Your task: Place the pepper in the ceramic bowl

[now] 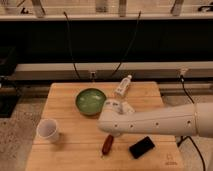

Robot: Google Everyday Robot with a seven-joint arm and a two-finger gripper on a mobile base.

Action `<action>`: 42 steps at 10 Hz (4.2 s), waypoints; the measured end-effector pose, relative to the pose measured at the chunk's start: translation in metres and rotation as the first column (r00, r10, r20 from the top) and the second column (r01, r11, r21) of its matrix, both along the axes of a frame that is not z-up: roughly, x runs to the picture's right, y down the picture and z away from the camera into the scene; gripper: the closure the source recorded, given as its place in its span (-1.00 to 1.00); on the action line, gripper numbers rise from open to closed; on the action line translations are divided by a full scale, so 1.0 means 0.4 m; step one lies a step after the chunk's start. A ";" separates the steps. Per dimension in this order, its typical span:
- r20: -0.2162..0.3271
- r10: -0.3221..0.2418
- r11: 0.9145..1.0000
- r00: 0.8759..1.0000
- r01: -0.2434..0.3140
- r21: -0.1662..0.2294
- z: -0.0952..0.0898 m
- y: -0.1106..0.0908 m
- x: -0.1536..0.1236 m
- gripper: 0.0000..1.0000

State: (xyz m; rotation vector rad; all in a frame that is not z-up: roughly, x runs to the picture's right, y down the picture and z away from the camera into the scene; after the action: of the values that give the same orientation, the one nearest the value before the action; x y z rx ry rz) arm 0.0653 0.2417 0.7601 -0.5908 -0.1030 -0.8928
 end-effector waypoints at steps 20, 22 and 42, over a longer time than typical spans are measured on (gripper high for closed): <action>0.073 -0.014 0.999 0.997 0.017 -0.043 0.046 -0.016 -0.047 -0.60; 0.080 -0.016 0.999 0.997 0.020 -0.047 0.052 0.015 -0.038 -0.60; 0.134 -0.027 0.999 0.991 0.033 -0.042 0.058 0.003 -0.050 -0.60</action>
State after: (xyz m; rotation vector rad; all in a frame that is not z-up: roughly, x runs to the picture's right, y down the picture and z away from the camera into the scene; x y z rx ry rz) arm 0.0454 0.2429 0.7832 -0.5752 -0.2355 -0.9612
